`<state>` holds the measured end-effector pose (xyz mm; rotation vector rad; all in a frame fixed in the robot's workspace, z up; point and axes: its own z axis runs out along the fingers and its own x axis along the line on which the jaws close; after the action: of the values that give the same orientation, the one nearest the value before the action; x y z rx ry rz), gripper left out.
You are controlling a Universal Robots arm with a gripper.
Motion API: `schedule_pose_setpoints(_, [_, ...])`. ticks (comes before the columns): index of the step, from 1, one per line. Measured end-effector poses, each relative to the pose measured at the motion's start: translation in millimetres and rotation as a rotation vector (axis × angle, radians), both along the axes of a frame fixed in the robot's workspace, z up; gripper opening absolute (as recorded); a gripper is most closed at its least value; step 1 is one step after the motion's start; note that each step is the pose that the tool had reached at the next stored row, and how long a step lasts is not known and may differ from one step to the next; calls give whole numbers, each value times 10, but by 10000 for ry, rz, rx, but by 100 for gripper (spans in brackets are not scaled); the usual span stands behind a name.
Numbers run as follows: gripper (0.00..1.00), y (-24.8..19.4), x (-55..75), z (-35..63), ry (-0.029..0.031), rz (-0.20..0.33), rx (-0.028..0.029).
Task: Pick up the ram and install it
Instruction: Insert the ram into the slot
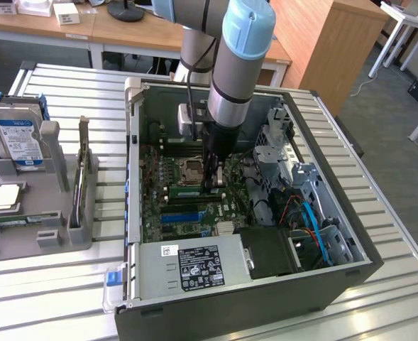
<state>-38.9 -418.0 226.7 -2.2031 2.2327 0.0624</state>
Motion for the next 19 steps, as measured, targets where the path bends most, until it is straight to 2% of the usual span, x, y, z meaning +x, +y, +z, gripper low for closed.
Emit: schedule_pose_setpoints(19, [12, 0, 1, -2, -1, 172, 1])
